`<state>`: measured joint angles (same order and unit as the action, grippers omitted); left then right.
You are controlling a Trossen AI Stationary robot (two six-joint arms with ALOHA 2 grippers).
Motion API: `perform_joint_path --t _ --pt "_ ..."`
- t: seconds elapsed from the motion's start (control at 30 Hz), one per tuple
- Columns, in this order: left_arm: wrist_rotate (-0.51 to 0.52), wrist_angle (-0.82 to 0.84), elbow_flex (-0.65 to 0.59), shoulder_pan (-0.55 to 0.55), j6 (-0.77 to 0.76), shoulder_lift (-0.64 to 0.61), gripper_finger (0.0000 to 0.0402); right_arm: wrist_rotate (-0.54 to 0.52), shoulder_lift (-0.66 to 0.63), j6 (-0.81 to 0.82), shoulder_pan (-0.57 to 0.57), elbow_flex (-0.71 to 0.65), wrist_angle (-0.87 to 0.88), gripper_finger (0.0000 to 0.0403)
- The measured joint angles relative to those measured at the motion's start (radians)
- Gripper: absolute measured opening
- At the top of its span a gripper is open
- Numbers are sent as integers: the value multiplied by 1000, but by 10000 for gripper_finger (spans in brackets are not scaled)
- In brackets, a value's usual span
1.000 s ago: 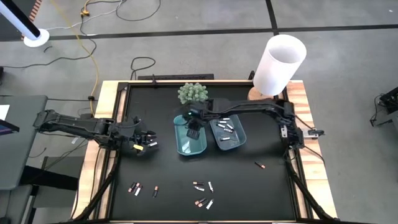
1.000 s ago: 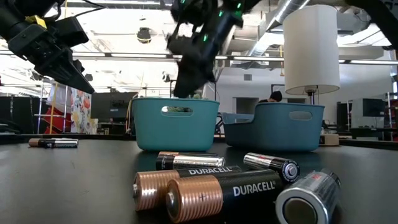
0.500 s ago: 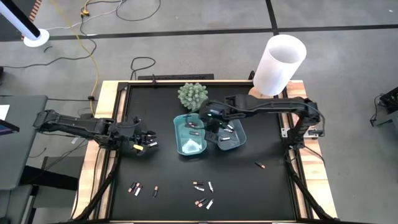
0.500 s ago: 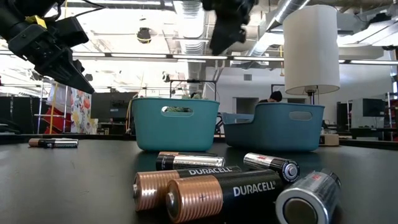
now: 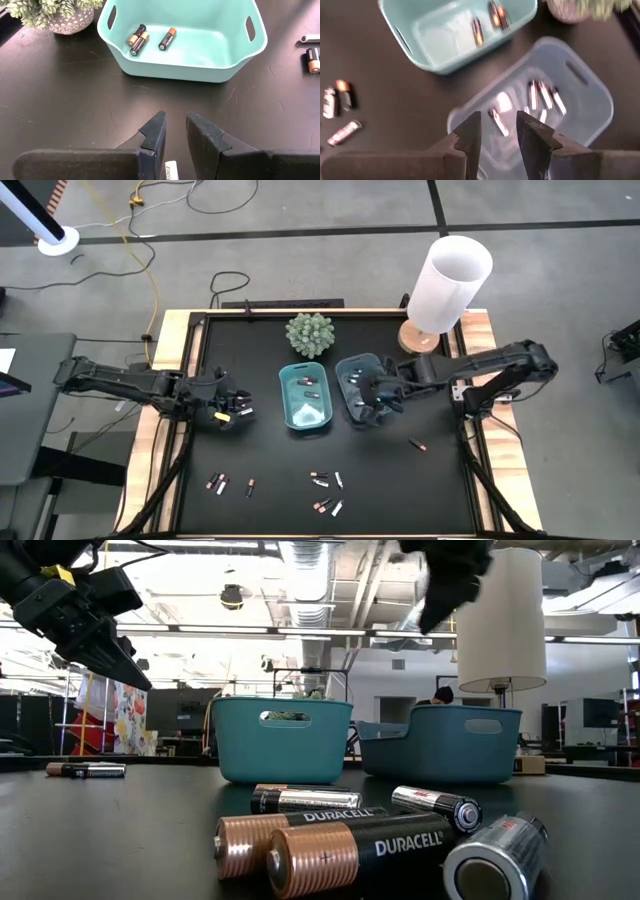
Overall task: Sort batteries
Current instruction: Put the black battery into the green bin
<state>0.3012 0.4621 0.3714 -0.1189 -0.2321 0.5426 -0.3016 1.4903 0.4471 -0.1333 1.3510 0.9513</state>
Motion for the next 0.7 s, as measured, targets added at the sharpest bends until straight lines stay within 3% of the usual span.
perform_joint_path --t 0.4,0.7 --pt "0 0 0 0 0 0 70 -23 -80 217 -122 -295 -21 136" --pt "0 0 0 0 0 0 70 -22 -80 402 -227 -361 68 136"
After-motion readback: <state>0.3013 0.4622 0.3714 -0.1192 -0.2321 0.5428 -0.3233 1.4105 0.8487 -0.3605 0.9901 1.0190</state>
